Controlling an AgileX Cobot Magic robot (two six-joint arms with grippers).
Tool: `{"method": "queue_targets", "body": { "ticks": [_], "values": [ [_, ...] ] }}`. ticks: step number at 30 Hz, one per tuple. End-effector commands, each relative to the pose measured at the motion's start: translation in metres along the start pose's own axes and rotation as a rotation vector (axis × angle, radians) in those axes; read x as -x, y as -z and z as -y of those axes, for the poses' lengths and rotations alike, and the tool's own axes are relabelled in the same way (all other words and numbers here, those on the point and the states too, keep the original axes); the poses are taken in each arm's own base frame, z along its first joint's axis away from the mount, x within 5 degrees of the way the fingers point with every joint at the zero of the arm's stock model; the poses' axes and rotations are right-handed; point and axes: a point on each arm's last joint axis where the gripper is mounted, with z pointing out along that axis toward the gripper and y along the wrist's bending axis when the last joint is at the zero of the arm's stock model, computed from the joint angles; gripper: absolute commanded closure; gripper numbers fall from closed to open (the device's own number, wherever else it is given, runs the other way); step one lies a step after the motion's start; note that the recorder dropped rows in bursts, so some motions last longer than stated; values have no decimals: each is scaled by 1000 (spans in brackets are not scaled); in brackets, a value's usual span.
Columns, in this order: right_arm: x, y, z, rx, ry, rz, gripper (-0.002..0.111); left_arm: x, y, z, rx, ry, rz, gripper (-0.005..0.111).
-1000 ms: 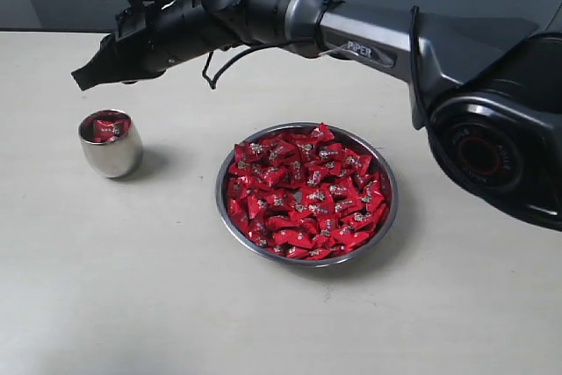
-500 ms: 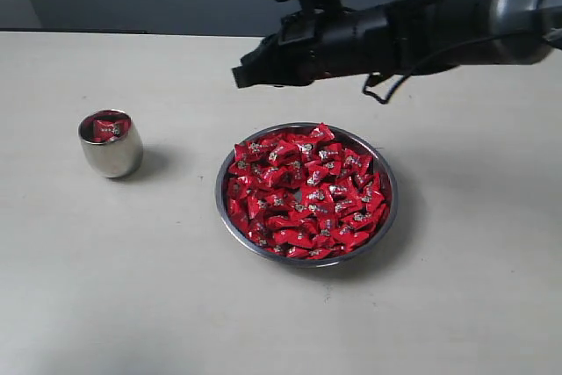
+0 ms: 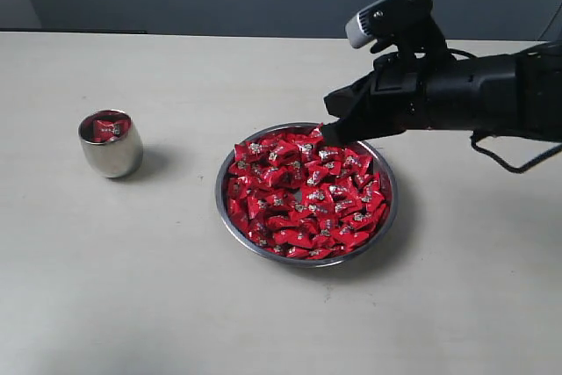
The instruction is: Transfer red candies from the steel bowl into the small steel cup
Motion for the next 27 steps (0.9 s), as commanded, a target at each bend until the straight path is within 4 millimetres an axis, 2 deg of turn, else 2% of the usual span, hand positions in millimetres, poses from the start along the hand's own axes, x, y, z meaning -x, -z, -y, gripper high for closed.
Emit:
{"method": "queue_targets", "body": {
  "ticks": [1,4,8,14,22,27],
  "values": [
    [-17,5,-2,-4,-23,-41,109,-1,0,0,0,3,2,106],
    [-26,3,-1,-8,-40,-69,109,-1,0,0,0,3,2,106],
    [-22,7,-2,-15,-35,-54,109,-1,0,0,0,3,2,106],
    [-6,31,4,-159,-30,2,109,-1,0,0,0,3,2,106],
    [27,106,5,-398,-43,216,109,-1,0,0,0,3,2,106],
    [30,149,-4,-467,-36,337,109,-1,0,0,0,3,2,106]
  ]
}}
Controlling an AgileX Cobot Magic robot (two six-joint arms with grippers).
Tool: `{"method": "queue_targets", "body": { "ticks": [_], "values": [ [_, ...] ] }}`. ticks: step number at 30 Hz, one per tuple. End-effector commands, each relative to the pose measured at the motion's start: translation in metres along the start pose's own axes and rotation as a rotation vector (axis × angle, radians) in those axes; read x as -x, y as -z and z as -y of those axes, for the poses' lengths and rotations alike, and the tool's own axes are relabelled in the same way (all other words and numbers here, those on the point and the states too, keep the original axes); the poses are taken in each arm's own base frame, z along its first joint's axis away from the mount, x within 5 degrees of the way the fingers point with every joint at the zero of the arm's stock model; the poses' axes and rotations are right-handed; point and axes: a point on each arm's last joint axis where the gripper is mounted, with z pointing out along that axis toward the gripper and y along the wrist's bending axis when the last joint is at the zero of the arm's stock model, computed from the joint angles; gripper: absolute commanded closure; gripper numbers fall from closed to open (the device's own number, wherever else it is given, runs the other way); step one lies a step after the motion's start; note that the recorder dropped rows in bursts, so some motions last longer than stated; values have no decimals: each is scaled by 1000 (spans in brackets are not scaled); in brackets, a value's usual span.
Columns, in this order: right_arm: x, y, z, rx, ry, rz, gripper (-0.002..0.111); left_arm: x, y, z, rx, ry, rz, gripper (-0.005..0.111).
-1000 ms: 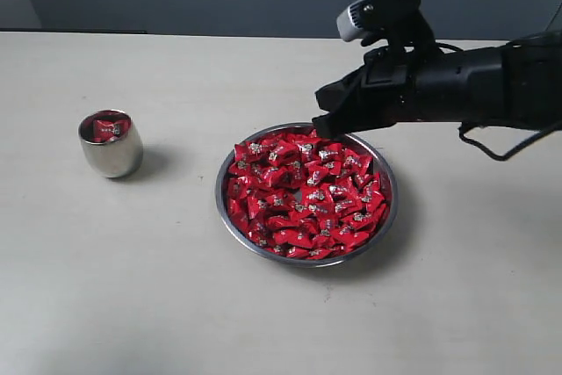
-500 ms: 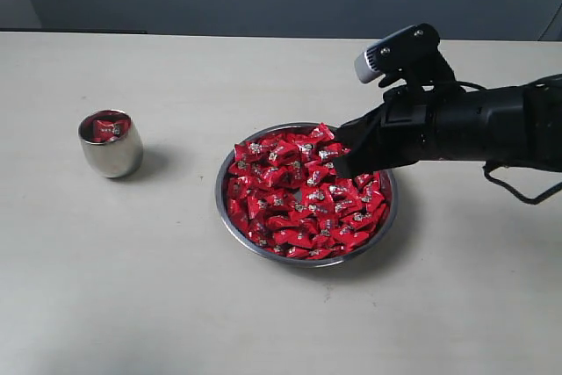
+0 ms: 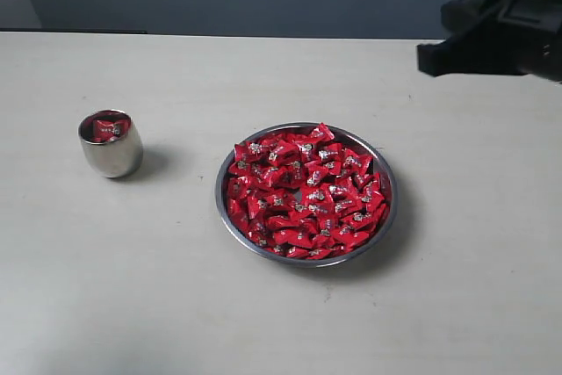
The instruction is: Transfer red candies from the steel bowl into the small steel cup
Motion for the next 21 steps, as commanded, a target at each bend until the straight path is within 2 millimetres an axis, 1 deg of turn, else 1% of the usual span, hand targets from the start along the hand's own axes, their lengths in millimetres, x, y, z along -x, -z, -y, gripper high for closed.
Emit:
{"method": "queue_targets", "body": {
  "ticks": [1,4,8,11,14,16,18,21],
  "values": [
    [4,36,9,-73,-19,85,109,-1,0,0,0,3,2,106],
    [-4,54,9,-79,-21,113,109,-1,0,0,0,3,2,106],
    [-17,73,14,-142,-24,130,109,-1,0,0,0,3,2,106],
    [-29,85,9,-90,-4,160,109,-1,0,0,0,3,2,106],
    [-44,93,6,-70,-28,168,109,-1,0,0,0,3,2,106],
    [-53,95,12,-139,-34,145,109,-1,0,0,0,3,2,106],
    [-55,96,16,-186,-38,132,109,-1,0,0,0,3,2,106],
    [-48,96,9,-108,36,166,109,-1,0,0,0,3,2,106]
  ]
}}
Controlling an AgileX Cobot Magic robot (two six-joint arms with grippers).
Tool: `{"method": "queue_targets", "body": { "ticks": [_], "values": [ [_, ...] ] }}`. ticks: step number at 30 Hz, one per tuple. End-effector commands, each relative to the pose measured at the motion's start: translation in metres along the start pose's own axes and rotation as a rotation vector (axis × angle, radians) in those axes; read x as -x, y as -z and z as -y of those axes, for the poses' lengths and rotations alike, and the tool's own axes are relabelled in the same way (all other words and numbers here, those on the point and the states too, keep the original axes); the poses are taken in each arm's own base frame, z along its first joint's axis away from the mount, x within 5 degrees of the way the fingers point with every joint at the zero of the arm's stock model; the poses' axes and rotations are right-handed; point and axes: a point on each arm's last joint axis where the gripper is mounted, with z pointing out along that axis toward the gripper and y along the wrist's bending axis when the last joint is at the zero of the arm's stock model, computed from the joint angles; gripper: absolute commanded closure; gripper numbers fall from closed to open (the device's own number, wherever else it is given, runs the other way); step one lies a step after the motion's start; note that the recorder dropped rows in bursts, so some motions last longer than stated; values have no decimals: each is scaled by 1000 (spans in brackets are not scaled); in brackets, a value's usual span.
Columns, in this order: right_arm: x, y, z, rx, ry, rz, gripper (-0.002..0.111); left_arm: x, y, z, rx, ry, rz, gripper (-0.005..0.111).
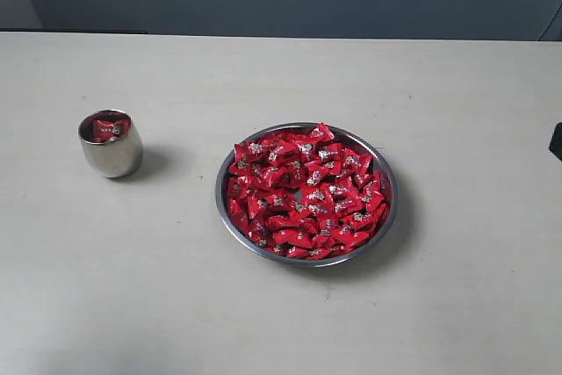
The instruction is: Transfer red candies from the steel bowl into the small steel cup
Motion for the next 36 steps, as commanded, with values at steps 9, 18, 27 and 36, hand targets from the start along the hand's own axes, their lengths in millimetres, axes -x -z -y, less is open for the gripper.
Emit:
{"method": "queue_targets", "body": {
  "ticks": [9,18,27,36],
  "values": [
    [40,-3,-14,168,-4,117,109,-1,0,0,0,3,2,106],
    [34,-44,-18,139,6,-30,109,-1,0,0,0,3,2,106],
    [36,-54,-35,290,-264,-72,109,-1,0,0,0,3,2,106],
    [40,-51,-35,268,-1125,-187,109,-1,0,0,0,3,2,106]
  ]
}}
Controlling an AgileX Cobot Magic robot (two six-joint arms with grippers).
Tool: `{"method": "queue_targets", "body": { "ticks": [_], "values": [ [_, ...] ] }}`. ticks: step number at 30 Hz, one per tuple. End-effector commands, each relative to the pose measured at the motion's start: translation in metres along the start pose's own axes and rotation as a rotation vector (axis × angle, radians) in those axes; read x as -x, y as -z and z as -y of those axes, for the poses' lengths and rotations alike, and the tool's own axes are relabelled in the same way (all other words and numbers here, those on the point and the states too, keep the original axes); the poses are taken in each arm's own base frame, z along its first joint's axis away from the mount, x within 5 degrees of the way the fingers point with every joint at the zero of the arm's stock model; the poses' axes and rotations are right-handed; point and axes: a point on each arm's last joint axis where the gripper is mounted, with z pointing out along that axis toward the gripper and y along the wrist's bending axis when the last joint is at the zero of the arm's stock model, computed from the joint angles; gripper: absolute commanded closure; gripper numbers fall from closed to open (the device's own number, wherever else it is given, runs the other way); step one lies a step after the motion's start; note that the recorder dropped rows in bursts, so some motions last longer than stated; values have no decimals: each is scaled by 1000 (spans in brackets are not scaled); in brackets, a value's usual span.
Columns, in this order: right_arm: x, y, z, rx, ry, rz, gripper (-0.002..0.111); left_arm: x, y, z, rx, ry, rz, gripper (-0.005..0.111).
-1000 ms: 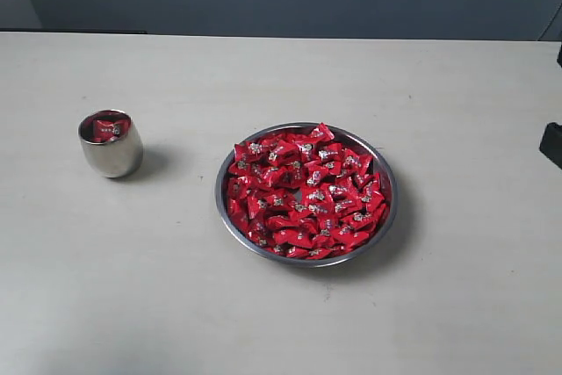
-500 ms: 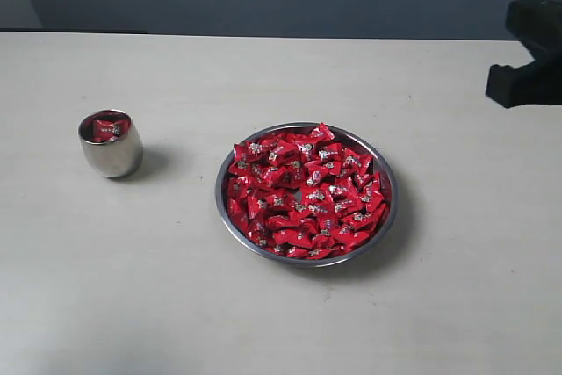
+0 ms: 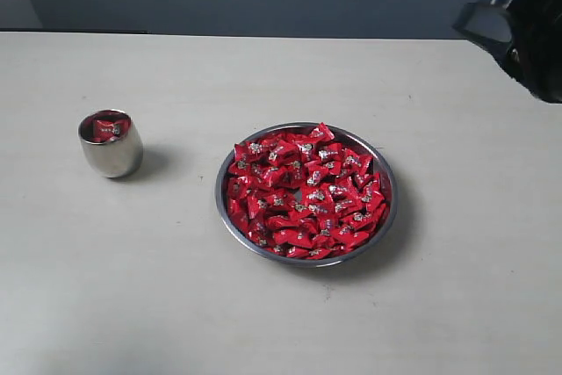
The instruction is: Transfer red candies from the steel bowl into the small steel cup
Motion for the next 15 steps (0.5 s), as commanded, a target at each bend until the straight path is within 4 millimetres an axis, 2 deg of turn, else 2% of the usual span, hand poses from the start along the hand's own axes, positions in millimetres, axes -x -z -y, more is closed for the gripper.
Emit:
{"method": "queue_targets", "body": {
  "ticks": [1,3,4,6,7,10,13,15],
  "values": [
    [1,4,-7,56,-434,-22,109,-1,0,0,0,3,2,106],
    [1,7,-11,88,-531,-41,109,-1,0,0,0,3,2,106],
    [2,8,-12,96,-509,-36,109,-1,0,0,0,3,2,106],
    [5,11,-15,107,-394,-14,109,-1,0,0,0,3,2,106],
    [8,12,-16,110,-262,0,109,-1,0,0,0,3,2,106],
    [14,15,-25,127,404,35,109,-1,0,0,0,3,2,106],
    [6,17,-31,223,1139,-5,109,-1,0,0,0,3,2,106],
    [-1,18,-31,282,1504,-25,109,-1,0,0,0,3,2,106]
  ]
}}
